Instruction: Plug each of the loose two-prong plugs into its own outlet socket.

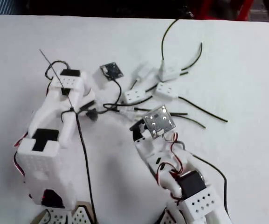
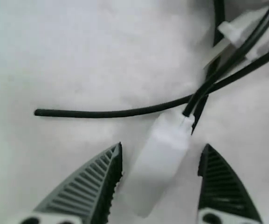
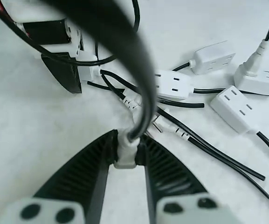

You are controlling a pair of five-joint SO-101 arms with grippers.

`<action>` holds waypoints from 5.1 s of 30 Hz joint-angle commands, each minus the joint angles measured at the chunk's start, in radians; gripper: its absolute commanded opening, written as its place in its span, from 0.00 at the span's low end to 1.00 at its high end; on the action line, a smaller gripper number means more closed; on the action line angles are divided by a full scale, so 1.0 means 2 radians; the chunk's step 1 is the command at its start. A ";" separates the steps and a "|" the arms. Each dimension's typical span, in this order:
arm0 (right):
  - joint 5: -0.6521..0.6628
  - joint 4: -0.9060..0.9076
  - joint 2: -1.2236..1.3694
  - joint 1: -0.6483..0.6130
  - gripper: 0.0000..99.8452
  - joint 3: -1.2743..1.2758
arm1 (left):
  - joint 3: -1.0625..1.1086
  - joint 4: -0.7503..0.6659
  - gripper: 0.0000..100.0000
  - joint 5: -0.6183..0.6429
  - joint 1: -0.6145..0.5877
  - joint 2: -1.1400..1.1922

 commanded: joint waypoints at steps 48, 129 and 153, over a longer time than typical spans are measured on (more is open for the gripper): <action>0.012 -0.011 -0.010 0.003 0.02 -0.021 | 0.281 -0.089 0.29 0.243 -0.002 -0.434; 0.060 -0.239 0.524 -0.147 0.02 -0.206 | 0.651 -0.108 0.24 0.321 -0.163 -0.808; 0.061 -0.259 0.583 -0.133 0.02 -0.213 | 0.651 -0.107 0.24 0.321 -0.164 -0.808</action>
